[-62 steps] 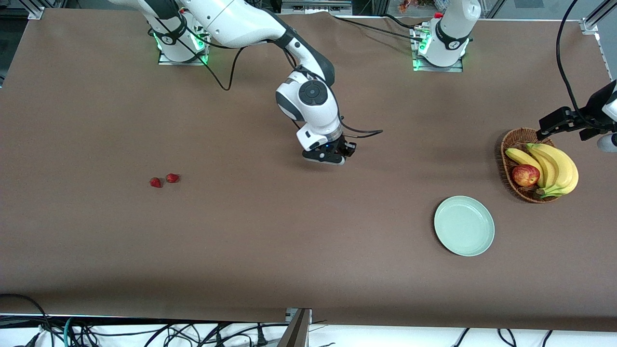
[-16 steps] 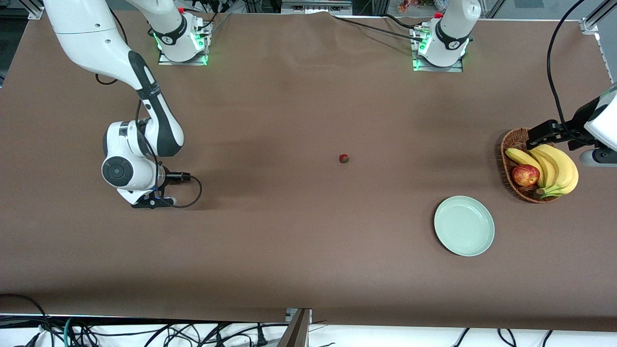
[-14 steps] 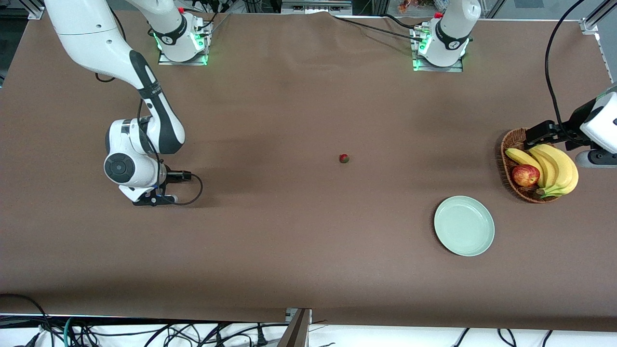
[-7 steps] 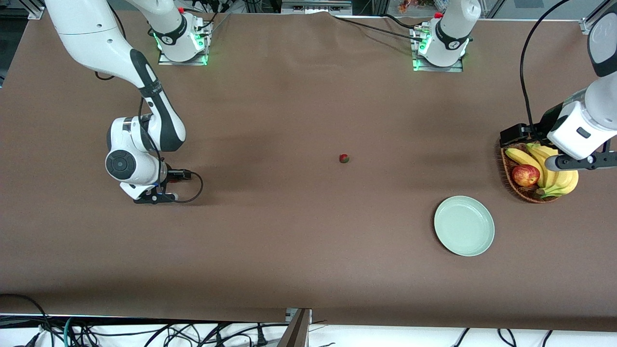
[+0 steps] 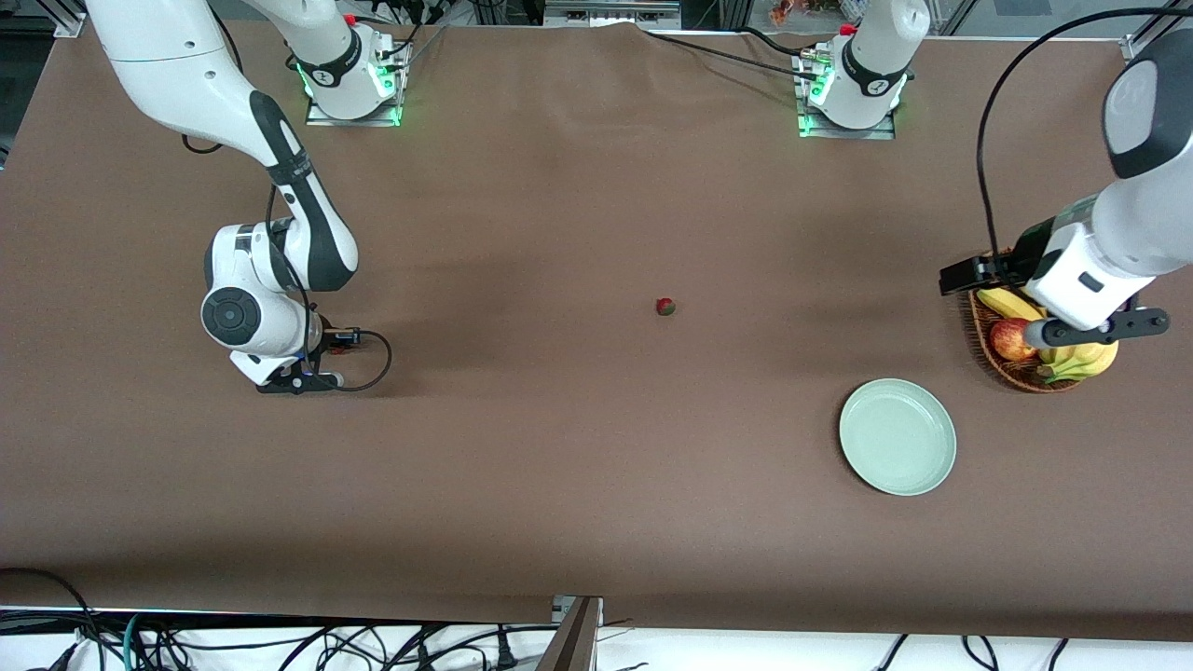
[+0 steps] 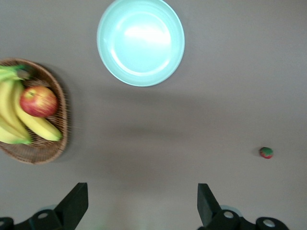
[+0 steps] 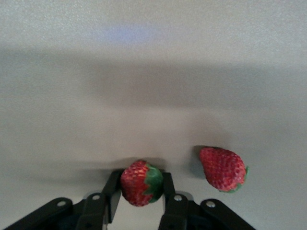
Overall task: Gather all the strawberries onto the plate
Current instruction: 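Grasp the middle strawberry with the left gripper while the right gripper grasps another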
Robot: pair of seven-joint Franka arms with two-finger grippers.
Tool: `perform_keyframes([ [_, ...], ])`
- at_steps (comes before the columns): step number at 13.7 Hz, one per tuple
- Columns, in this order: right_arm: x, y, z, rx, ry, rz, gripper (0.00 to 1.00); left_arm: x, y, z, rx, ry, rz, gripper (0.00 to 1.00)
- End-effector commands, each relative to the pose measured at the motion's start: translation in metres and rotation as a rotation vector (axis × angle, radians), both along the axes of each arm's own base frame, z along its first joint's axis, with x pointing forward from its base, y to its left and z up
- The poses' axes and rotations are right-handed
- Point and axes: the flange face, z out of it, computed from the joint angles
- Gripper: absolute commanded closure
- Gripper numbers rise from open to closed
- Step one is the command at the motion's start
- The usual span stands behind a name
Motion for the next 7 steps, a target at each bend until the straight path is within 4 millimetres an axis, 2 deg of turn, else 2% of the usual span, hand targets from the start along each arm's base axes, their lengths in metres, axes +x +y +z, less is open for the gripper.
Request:
perform_keyframes([
  [1, -0.005, -0.001, 0.008, 0.005, -0.012, 0.008, 0.66, 0.016, -0.059, -0.041, 0.002, -0.002, 0.047, 0.0],
  [3, 0.002, 0.001, 0.018, 0.007, -0.034, 0.001, 0.66, 0.022, -0.112, -0.077, -0.026, -0.003, 0.109, 0.0],
  [4, 0.005, 0.006, 0.023, 0.012, -0.044, 0.001, 0.66, 0.023, -0.142, -0.103, -0.025, -0.003, 0.128, 0.0],
  [7, 0.012, 0.038, 0.037, 0.033, -0.077, -0.02, 0.66, 0.013, -0.241, -0.181, -0.003, -0.05, 0.197, 0.0],
])
